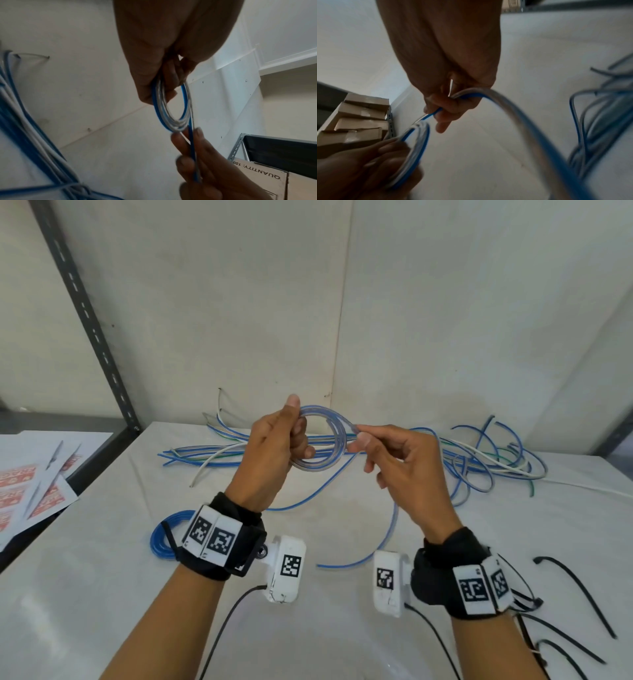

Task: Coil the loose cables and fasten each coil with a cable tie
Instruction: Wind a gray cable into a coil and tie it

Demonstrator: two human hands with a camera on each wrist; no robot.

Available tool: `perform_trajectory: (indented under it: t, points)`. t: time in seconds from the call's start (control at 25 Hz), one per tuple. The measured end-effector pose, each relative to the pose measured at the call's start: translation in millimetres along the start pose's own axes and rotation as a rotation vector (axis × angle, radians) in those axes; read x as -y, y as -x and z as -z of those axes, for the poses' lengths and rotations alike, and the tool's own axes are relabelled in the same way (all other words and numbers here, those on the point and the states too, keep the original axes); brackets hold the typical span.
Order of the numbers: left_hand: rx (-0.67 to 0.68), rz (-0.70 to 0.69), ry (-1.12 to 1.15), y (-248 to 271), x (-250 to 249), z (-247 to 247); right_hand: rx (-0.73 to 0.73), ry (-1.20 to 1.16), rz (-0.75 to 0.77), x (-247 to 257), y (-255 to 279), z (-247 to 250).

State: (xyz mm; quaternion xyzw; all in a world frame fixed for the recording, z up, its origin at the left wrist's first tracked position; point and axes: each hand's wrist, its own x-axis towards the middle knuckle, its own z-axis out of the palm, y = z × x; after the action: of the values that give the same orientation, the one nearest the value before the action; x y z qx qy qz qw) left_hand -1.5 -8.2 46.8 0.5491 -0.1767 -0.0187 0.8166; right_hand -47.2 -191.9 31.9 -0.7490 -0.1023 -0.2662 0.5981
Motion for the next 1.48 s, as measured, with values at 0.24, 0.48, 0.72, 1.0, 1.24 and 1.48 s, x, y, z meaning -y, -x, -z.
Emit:
perform_trajectory:
  t: [0.24, 0.48, 0.72, 1.0, 1.24, 1.48]
  points:
    - [-0.094, 0.019, 0.230, 2.4, 11.9, -13.3, -0.134, -0.300, -0.113, -3.8, 12.8, -42.7]
    - [0.160, 0.238, -0.338, -0.9, 15.7, 8.0, 0.185, 0.148, 0.011, -6.0, 1.1, 3.9]
    - [0.192, 0.137, -0.239, 3.0, 9.8, 6.1, 0.185, 0.075, 0.005, -5.8, 0.0, 7.7]
    - [0.005, 0.020, 0.213, 2.0, 3.4, -4.8, -0.004, -0.277, -0.118, 0.9, 8.0, -23.6]
    - [0.043, 0.158, 0.041, -1.1, 0.1, -0.3, -0.007, -0.153, -0.045, 1.3, 1.9, -9.3]
    - [0.356, 0.219, -0.562, 11.9, 4.5, 4.3, 0.318, 0.180, 0.001, 3.7, 4.1, 7.5]
